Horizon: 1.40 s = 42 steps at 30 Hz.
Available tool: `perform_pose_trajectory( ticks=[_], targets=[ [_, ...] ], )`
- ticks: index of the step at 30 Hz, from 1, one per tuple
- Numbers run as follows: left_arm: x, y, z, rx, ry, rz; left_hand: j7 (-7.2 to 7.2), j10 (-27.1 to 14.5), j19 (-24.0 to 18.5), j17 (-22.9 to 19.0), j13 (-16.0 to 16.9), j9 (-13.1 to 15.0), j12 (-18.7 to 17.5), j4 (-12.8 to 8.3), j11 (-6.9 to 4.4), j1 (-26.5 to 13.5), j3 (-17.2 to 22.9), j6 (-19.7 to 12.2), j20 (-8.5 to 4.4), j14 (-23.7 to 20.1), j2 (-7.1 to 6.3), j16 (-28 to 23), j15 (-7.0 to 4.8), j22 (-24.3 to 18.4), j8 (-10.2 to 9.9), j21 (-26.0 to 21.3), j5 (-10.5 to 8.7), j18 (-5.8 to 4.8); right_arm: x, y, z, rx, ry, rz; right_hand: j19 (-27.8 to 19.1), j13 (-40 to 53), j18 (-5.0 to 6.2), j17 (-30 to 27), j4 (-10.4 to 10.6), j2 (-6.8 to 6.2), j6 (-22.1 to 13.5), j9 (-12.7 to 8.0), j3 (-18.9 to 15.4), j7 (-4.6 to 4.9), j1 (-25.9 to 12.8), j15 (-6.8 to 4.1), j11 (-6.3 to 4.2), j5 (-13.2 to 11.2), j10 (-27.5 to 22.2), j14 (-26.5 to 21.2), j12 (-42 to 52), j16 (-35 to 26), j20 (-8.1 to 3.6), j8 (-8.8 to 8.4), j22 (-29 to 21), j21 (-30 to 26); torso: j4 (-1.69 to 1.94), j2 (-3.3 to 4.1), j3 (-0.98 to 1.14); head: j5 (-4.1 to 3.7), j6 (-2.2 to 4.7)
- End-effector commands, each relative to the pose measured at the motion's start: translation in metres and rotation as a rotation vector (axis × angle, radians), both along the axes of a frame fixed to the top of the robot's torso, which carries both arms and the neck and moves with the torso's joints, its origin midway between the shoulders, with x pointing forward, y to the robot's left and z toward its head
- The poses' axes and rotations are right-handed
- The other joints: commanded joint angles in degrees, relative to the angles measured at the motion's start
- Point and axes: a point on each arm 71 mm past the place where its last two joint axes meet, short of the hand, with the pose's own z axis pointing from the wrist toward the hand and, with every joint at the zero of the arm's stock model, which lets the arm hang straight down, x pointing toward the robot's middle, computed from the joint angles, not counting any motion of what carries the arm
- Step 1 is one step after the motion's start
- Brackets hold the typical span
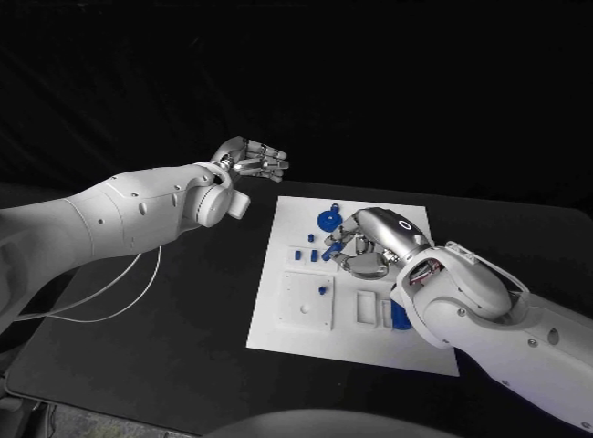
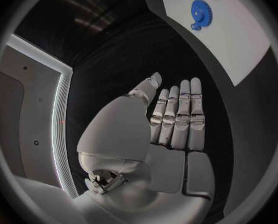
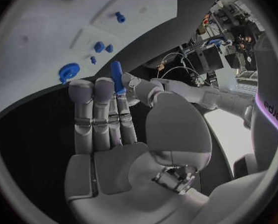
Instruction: Assemble the parts on the task board
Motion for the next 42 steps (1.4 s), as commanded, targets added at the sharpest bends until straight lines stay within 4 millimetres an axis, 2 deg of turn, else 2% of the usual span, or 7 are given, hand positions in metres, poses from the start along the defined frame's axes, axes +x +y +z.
perform_pose_trajectory(
  ticks=[1,8,14,21,24,27,42],
  targets=[
    [0.000,-0.005,0.001,0.002,-0.004,-0.011,0.07,0.46,-0.42,-0.08,-0.07,0.05,-0.08,-0.39,-0.08,-0.52,0.22,0.41,-0.18,0.21,-0.03,-0.24,-0.08,0.79,0.26,-0.14,0.06,0.09,-0.006,0.009,-0.003,0.008,-0.010,0.060,2.65,1.02,1.05,0.05,0.05,1.24,0.21,0.02,-0.34,0.09,1.07,-0.35,-1.03,0.30,1.45,0.02,-0.36,-0.27,-0.53,0.20,-0.07,-0.24,-0.02,-0.02,-0.01,0.65,-0.64],
    [-0.001,-0.011,0.000,-0.007,-0.001,-0.022,0.06,0.70,-0.74,-0.11,-0.07,0.06,-0.08,-0.70,-0.16,-0.51,0.71,0.53,-0.33,0.55,0.08,-0.24,-0.21,3.28,0.27,-0.17,0.07,0.10,-0.014,0.020,-0.016,-0.020,0.021,0.109,2.68,1.00,1.07,0.08,-0.17,1.41,0.20,0.01,-0.69,0.09,0.93,-0.40,-1.03,0.79,1.47,0.02,-0.41,-0.33,-0.58,0.21,-0.08,-0.32,-0.01,-0.08,-0.12,0.97,-0.81],
    [-0.001,-0.014,0.000,-0.006,0.003,-0.015,0.04,0.74,-0.84,-0.10,-0.07,0.06,-0.08,-0.59,-0.18,-0.72,0.88,0.56,-0.29,0.59,0.17,-0.24,-0.21,4.83,0.28,-0.46,0.20,0.21,-0.021,0.026,-0.030,-0.067,0.041,0.153,2.69,1.03,1.05,0.16,-0.47,1.52,0.33,0.03,-1.41,0.05,0.70,-0.44,-1.09,2.13,1.58,0.02,-0.40,-0.33,-0.60,0.21,-0.02,-0.28,-0.09,-0.06,0.00,2.44,-0.65],
    [-0.001,-0.017,-0.001,-0.011,0.006,-0.013,0.05,0.70,-0.86,-0.10,-0.07,0.05,-0.08,-0.56,-0.17,-0.72,0.95,0.53,-0.29,0.56,0.23,-0.24,-0.20,4.90,0.27,-0.49,0.21,0.22,-0.026,0.030,-0.042,-0.107,0.050,0.176,2.72,1.01,1.08,0.26,-0.92,1.67,0.39,0.00,-1.80,0.03,0.55,-0.46,-1.10,2.92,1.66,0.03,-0.44,-0.33,-0.64,0.21,0.02,-0.24,-0.13,-0.02,0.04,3.24,-1.22],
    [0.000,-0.017,-0.001,-0.009,0.005,-0.003,0.09,0.55,-0.97,-0.11,-0.07,0.06,-0.08,-0.53,-0.12,-0.69,1.15,0.49,-0.26,0.43,0.21,-0.25,-0.15,5.37,0.27,-0.52,0.27,0.26,-0.028,0.032,-0.047,-0.127,0.054,0.183,2.73,1.01,1.08,0.29,-1.03,1.70,0.42,-0.02,-1.90,0.02,0.48,-0.47,-1.10,3.21,1.70,0.04,-0.44,-0.31,-0.65,0.20,0.03,-0.20,-0.09,-0.03,0.08,3.20,-1.30],
    [-0.001,-0.018,-0.001,-0.015,0.002,0.003,0.21,0.08,-0.96,-0.10,-0.07,0.05,-0.08,-0.58,0.03,-0.60,1.15,0.19,-0.22,0.28,0.03,-0.24,-0.09,5.61,0.25,-0.52,0.36,0.36,-0.030,0.033,-0.052,-0.151,0.039,0.190,2.72,1.00,1.09,0.30,-1.16,1.73,0.43,-0.04,-1.97,0.02,0.48,-0.46,-1.09,3.31,1.70,0.02,-0.47,-0.33,-0.65,0.21,0.04,-0.17,-0.10,0.00,0.02,2.45,-0.92],
    [-0.003,-0.022,-0.001,-0.035,-0.001,0.002,0.40,-0.64,-0.91,-0.09,-0.06,0.04,-0.08,-0.51,0.26,-0.54,1.00,-0.34,-0.12,0.18,-0.03,-0.23,-0.01,5.97,0.24,-0.57,0.40,0.52,-0.035,0.034,-0.062,-0.180,0.041,0.192,2.79,0.97,1.10,0.43,-1.34,1.84,0.52,-0.09,-1.82,-0.01,0.39,-0.48,-1.13,2.70,1.86,0.08,-0.56,-0.16,-0.67,0.20,0.23,0.33,-0.20,-0.06,-0.05,2.82,-1.43]
  ],
)
